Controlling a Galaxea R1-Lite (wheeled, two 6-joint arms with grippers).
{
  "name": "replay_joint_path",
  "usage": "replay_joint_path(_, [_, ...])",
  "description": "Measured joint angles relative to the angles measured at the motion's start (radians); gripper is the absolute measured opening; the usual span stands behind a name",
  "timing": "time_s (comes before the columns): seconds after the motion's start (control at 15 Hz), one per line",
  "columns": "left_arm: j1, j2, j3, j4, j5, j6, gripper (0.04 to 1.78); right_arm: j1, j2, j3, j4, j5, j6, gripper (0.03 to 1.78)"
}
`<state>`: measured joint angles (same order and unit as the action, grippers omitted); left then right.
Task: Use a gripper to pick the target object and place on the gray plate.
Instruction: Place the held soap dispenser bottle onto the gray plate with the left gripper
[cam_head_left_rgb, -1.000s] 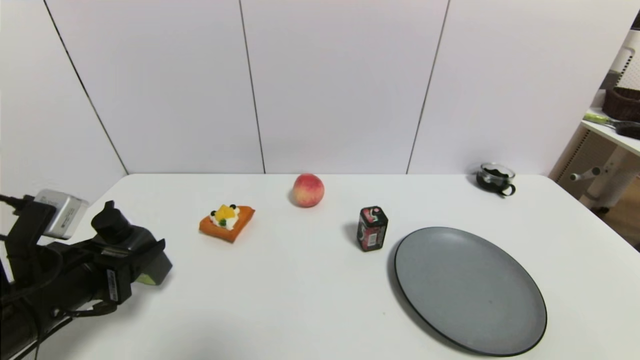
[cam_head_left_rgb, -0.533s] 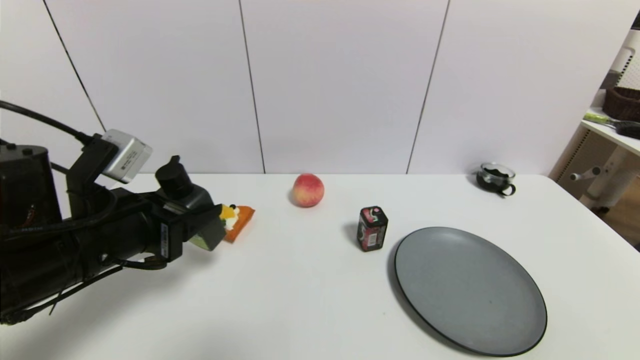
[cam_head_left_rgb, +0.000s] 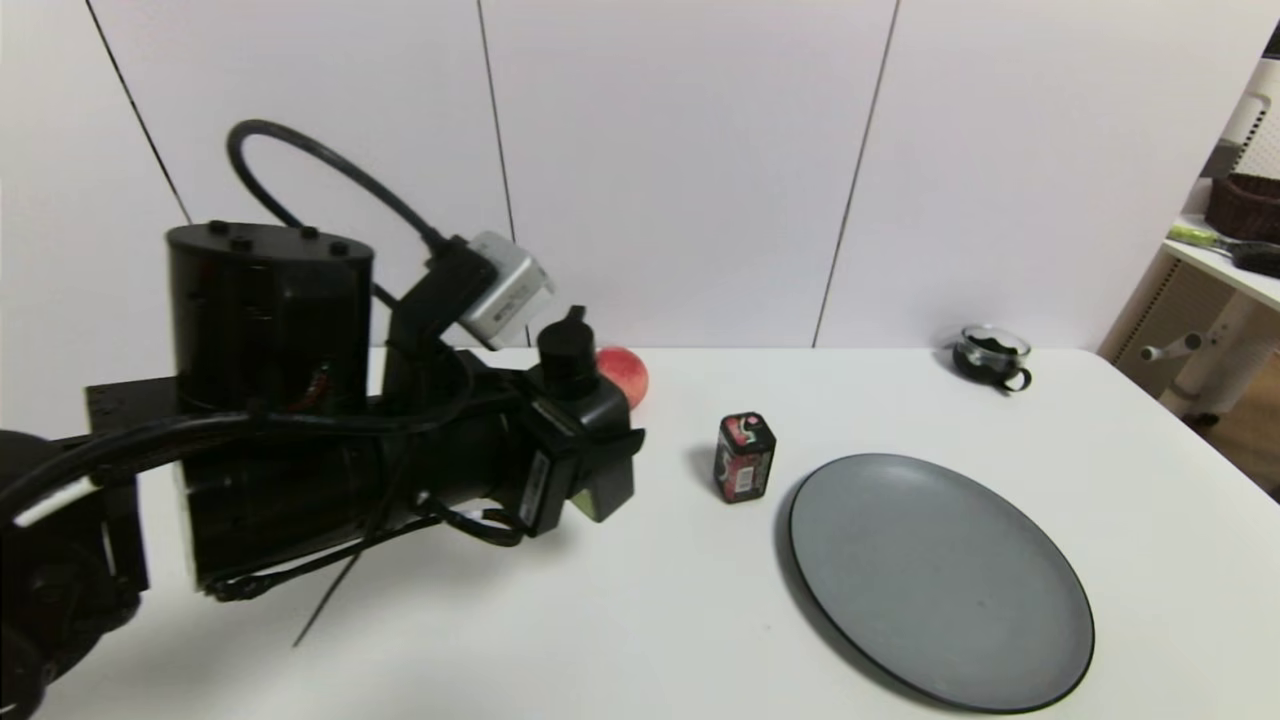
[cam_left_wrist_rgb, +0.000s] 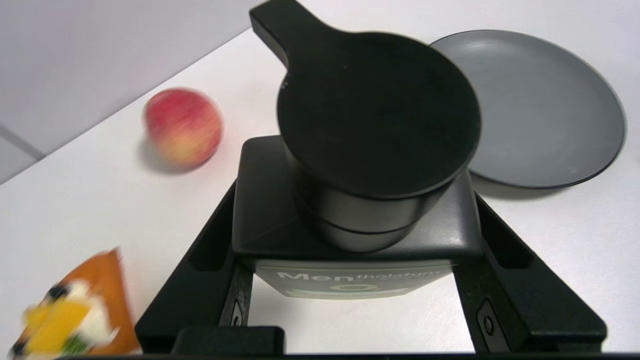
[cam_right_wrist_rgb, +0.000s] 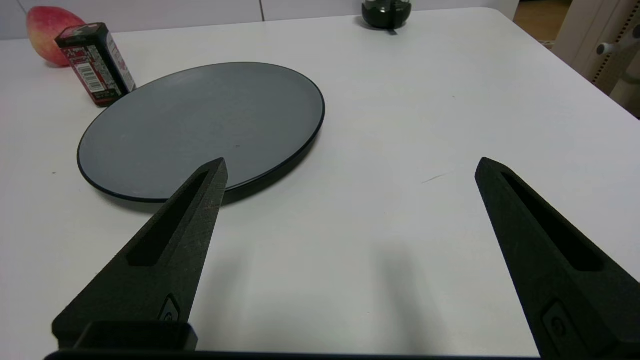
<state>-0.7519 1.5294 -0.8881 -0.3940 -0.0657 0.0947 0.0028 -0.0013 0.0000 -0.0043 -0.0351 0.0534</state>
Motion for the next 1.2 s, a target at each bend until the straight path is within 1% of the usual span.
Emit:
replay_joint_path(0.27, [-0.126, 0.176, -0.177, 0.001, 0.001, 0.003, 1.11, 0.0, 0.0, 0.0, 0.0, 0.0, 0.0, 1.71])
replay_joint_path(0.6, [-0.24, 0.388, -0.394, 0.003, 0.0, 0.004, 1.11, 0.0, 0.0, 0.0, 0.0, 0.0, 0.0, 1.71])
replay_joint_path(1.0, [-0.316, 0.59, -0.596, 0.004, -0.001, -0.002, 1.11, 0.0, 0.0, 0.0, 0.0, 0.0, 0.0, 1.71])
replay_joint_path(1.2, [-0.332, 0.659, -0.668, 0.003, -0.001, -0.004, 1.11, 0.0, 0.0, 0.0, 0.0, 0.0, 0.0, 1.71])
